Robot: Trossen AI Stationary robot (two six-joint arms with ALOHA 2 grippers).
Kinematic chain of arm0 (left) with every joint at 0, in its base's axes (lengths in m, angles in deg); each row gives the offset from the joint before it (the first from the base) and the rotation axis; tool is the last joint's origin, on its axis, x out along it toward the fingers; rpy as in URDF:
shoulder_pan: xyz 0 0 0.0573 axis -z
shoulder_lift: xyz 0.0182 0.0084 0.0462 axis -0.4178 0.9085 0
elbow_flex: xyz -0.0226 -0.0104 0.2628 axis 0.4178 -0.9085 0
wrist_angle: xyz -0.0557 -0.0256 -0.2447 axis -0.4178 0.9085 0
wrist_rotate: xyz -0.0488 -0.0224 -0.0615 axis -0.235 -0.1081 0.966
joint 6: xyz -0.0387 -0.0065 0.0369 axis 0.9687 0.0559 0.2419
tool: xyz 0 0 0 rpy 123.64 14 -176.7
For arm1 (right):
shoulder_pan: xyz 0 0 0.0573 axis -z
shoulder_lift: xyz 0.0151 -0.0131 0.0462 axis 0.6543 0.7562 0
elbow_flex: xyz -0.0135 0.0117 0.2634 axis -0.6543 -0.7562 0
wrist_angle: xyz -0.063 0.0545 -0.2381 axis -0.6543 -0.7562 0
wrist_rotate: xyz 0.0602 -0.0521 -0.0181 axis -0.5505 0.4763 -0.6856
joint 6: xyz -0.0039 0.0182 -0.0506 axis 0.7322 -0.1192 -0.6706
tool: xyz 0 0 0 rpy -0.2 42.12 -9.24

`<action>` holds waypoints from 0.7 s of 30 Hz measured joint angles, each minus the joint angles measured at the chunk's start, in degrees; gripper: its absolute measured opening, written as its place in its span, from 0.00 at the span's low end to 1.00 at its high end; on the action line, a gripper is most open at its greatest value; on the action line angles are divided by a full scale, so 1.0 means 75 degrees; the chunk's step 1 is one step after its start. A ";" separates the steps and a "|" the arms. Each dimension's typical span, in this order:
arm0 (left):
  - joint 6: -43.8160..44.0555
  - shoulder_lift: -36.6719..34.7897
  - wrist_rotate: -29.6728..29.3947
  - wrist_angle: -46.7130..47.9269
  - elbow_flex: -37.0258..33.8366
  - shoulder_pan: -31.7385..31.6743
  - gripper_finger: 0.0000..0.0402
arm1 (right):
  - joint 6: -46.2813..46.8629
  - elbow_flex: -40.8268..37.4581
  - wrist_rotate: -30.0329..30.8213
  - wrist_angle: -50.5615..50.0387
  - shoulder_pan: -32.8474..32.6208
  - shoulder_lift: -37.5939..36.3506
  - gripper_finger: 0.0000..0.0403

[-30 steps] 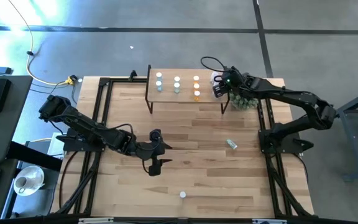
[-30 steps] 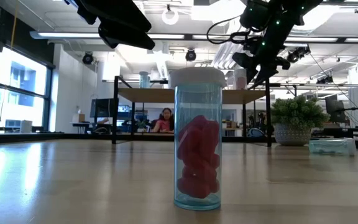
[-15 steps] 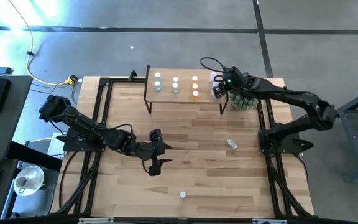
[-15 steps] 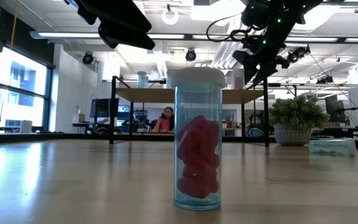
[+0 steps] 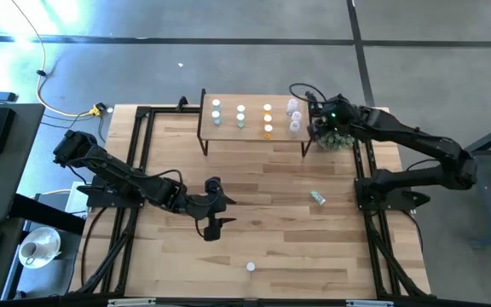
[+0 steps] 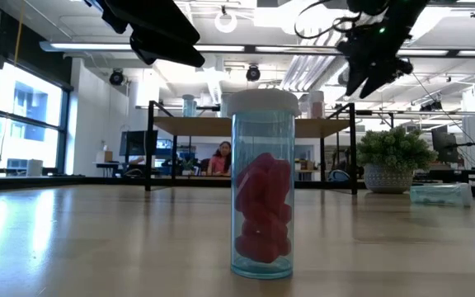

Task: Pick and place medicine bottles onto shelf by color
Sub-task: Put the blue pill bottle on the shelf aligned with the other blue pill bottles

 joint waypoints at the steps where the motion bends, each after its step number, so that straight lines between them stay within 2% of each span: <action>1: 0.0000 0.0000 0.0000 0.0000 0.0000 0.0003 0.59 | 0.0094 0.0000 -0.0149 -0.0242 -0.0084 -0.0131 0.49; 7: 0.0003 0.0000 0.0022 0.0000 0.0000 0.0001 0.59 | 0.0734 0.0000 -0.0925 -0.1617 -0.0916 -0.0659 0.49; 12: 0.0010 0.0000 0.0023 0.0317 0.0000 0.0036 0.59 | 0.1326 -0.0020 -0.1043 -0.2236 -0.2153 -0.0719 0.49; 17: 0.0294 -0.0067 0.0023 0.0869 0.0003 0.0115 0.59 | 0.1435 -0.0700 -0.1046 -0.1500 -0.3355 -0.0718 0.49; 21: 0.0535 -0.0217 0.0010 0.1394 0.0004 0.0176 0.59 | 0.1435 -0.1528 -0.1117 -0.0267 -0.4215 -0.0715 0.49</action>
